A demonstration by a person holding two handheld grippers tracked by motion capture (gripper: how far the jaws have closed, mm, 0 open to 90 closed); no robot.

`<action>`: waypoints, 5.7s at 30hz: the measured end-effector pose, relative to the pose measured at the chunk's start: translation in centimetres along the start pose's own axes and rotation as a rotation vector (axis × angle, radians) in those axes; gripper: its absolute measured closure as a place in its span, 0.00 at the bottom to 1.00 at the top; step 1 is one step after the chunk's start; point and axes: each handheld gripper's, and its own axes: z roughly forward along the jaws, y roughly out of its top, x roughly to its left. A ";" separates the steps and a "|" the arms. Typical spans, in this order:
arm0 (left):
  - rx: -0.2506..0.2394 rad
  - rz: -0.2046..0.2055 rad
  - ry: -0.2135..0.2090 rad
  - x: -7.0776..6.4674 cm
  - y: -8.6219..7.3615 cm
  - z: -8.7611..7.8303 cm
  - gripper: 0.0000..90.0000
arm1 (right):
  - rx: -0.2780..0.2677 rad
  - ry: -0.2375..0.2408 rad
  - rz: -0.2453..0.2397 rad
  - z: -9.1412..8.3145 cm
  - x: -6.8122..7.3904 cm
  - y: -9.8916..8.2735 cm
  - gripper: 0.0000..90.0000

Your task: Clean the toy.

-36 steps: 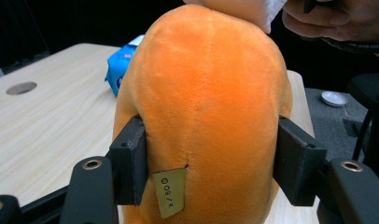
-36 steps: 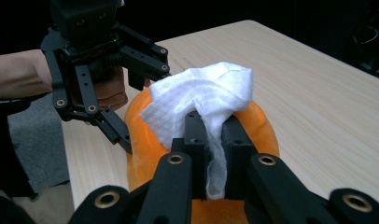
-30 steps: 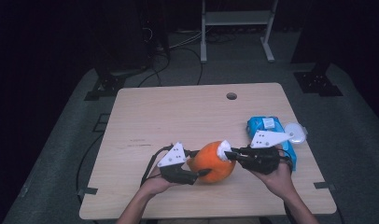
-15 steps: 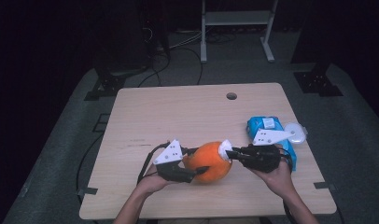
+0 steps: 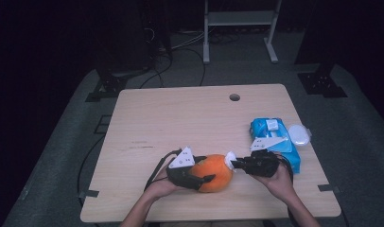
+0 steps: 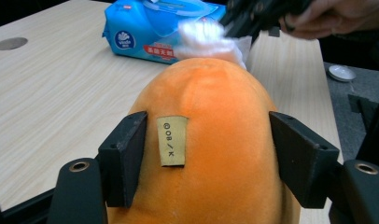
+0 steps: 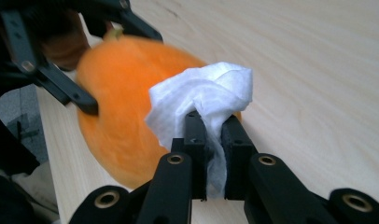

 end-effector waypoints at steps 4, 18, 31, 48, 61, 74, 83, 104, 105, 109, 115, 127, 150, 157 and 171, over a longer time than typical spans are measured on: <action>0.016 0.022 0.000 -0.6 0.3 0.5 0.33 | -0.014 0.002 -0.087 0.5 2.4 1.6 0.91; -0.036 0.015 -0.031 0.0 0.4 -0.6 0.21 | 0.023 -0.012 -0.147 1.6 3.4 1.8 0.91; -0.026 -0.002 -0.123 2.8 -3.5 -0.3 0.09 | 0.009 -0.028 -0.092 0.4 1.5 0.9 0.91; -0.151 0.031 -0.082 1.0 2.2 -4.1 0.39 | -0.139 0.022 -0.017 -1.3 1.8 2.2 0.92; -0.057 0.000 -0.038 0.9 1.7 -2.7 0.39 | -0.056 0.021 0.033 0.9 0.9 1.2 0.92; -0.005 0.010 0.007 0.0 1.3 -0.1 0.36 | -0.116 0.002 -0.014 -1.4 2.0 2.6 0.92; -0.033 0.035 -0.010 -0.1 1.8 -0.8 0.24 | -0.035 -0.023 -0.122 0.5 4.1 2.9 0.92; -0.091 -0.105 -0.072 1.1 -0.5 0.9 0.35 | -0.069 -0.058 -0.044 -0.7 1.5 1.9 0.91; -0.091 -0.105 -0.072 1.1 -0.5 0.9 0.36 | -0.069 -0.058 -0.044 -0.7 1.5 1.9 0.91; -0.067 -0.075 -0.038 0.8 0.4 -0.2 0.34 | -0.107 -0.067 -0.080 -1.3 2.3 2.7 0.91; -0.028 -0.114 -0.007 1.0 -0.5 0.8 0.29 | -0.051 -0.072 -0.060 0.1 1.7 1.7 0.92; -0.062 -0.226 0.025 2.0 -0.9 0.4 0.29 | -0.048 -0.121 -0.105 -0.4 2.0 1.6 0.92; -0.056 -0.189 0.049 0.7 -0.5 1.3 0.26 | -0.074 -0.070 -0.102 0.1 3.0 1.6 0.92; -0.042 -0.127 0.044 -0.2 -0.4 1.4 0.27 | -0.088 -0.078 -0.180 0.2 4.5 2.6 0.92; -0.016 -0.059 0.053 -1.2 -0.1 1.7 0.26 | -0.065 -0.057 -0.218 0.0 5.1 2.3 0.91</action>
